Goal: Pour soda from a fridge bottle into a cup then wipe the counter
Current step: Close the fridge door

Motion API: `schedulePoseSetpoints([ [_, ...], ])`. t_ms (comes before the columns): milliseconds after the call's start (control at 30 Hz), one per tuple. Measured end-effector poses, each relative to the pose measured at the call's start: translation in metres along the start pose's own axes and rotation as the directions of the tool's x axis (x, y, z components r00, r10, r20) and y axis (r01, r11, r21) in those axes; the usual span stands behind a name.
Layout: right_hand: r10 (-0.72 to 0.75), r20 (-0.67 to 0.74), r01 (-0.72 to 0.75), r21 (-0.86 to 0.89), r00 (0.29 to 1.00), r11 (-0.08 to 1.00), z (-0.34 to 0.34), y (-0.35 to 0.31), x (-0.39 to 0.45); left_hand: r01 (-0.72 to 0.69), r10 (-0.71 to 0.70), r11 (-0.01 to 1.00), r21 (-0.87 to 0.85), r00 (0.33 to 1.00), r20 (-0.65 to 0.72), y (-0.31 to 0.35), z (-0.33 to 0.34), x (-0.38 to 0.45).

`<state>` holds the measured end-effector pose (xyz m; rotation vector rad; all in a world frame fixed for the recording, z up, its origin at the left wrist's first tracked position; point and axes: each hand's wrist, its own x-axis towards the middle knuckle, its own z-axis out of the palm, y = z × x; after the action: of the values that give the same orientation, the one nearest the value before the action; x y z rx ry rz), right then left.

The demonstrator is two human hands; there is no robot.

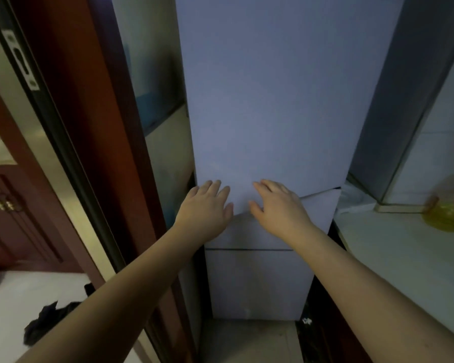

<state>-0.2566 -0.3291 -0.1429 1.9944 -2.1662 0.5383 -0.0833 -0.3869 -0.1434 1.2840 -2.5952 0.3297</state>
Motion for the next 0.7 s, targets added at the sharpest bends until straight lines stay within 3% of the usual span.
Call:
schedulePoseSetpoints([
  [233, 0.01, -0.135, -0.011, -0.007, 0.991, 1.0, -0.007, -0.004, 0.065, -0.089, 0.08, 0.995, -0.037, 0.975, -0.209, -0.028, -0.008, 0.053],
  [367, -0.01, -0.274, 0.01, -0.002, 0.962, 1.0, 0.005, 0.003, 0.098, -0.125, 0.144, 0.989, 0.078, 0.94, -0.309, -0.035, -0.001, 0.084],
  [533, -0.037, -0.388, 0.009, -0.072, 0.921, 0.997, 0.014, 0.018, 0.13, -0.071, 0.139, 0.983, 0.169, 0.887, -0.44, -0.043, 0.016, 0.108],
  [700, -0.042, -0.444, 0.019, -0.056, 0.895, 0.998, 0.022, 0.04, 0.159, 0.027, 0.076, 0.978, 0.205, 0.874, -0.479, -0.048, 0.031, 0.126],
])
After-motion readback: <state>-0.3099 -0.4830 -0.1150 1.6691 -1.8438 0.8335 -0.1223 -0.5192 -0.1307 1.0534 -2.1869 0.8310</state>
